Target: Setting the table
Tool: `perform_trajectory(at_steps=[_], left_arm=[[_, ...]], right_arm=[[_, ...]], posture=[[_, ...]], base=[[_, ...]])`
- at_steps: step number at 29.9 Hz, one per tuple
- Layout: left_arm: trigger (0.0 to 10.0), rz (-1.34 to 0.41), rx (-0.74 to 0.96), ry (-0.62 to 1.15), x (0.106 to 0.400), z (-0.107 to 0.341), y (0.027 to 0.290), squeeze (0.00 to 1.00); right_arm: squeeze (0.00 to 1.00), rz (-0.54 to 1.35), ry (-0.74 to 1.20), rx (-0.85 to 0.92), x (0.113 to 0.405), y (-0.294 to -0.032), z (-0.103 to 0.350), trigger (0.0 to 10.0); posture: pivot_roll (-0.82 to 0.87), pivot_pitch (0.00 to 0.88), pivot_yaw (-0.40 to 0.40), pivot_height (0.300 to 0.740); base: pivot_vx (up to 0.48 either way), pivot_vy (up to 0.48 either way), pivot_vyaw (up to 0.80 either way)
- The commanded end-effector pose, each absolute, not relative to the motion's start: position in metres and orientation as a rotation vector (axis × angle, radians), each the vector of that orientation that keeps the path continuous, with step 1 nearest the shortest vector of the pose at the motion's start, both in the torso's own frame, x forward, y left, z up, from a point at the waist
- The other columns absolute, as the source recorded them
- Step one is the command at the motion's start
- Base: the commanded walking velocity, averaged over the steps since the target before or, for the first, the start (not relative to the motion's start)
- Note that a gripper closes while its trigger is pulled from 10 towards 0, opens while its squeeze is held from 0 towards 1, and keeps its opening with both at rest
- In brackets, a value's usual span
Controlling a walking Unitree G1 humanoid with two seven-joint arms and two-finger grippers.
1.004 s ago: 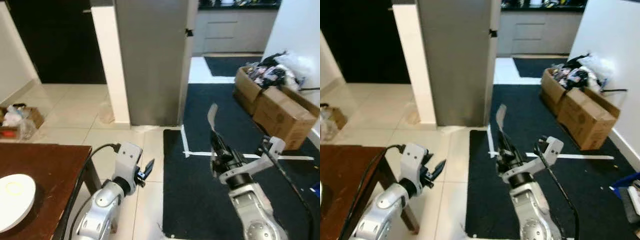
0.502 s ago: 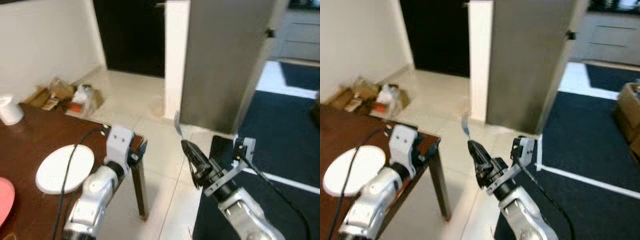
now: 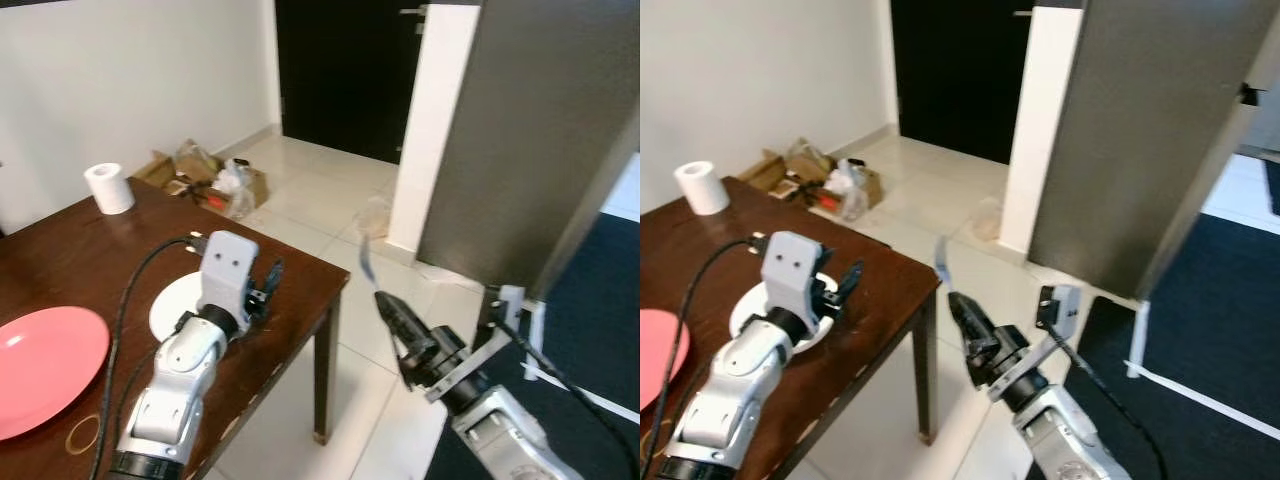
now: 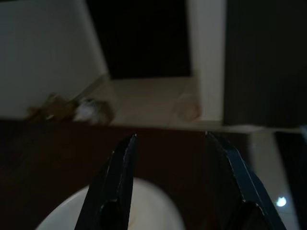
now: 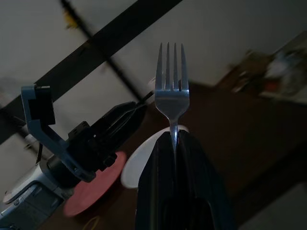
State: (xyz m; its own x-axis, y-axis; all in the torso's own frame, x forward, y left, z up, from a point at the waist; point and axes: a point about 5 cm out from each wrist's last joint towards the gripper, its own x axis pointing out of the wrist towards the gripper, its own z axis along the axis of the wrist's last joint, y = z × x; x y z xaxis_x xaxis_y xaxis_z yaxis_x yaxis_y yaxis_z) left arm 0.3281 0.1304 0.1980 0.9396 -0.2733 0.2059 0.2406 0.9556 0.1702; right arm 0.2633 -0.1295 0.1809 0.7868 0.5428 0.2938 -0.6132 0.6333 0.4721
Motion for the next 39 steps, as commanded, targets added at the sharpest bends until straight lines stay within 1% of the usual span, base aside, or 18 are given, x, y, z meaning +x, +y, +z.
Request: perform_trajectory(at_steps=[1,11,39], left_arm=[[10.0,-0.249,0.146,-0.210,0.3269,0.1950,0.1319,0.00],[10.0,-0.248,0.158,-0.216,0.3270,0.1978,0.1300,0.00],[10.0,-0.231,0.148,-0.192,0.3285,0.1961,0.1274,0.00]], right_arm=[[0.00,0.643,-0.120,0.592,0.2644,-0.1306,0.1786,10.0],[0.00,0.613,-0.129,0.599,0.2688,-0.1334,0.1792,10.0],[0.00,0.650,-0.101,0.580,0.2669,-0.1284,0.1748,10.0]], posture=[[0.04,0.040,0.086,0.740],[0.04,0.037,0.090,0.740],[0.04,0.024,0.089,0.740]], base=[[0.000,0.000,0.76],[0.000,0.000,0.76],[0.000,0.000,0.76]])
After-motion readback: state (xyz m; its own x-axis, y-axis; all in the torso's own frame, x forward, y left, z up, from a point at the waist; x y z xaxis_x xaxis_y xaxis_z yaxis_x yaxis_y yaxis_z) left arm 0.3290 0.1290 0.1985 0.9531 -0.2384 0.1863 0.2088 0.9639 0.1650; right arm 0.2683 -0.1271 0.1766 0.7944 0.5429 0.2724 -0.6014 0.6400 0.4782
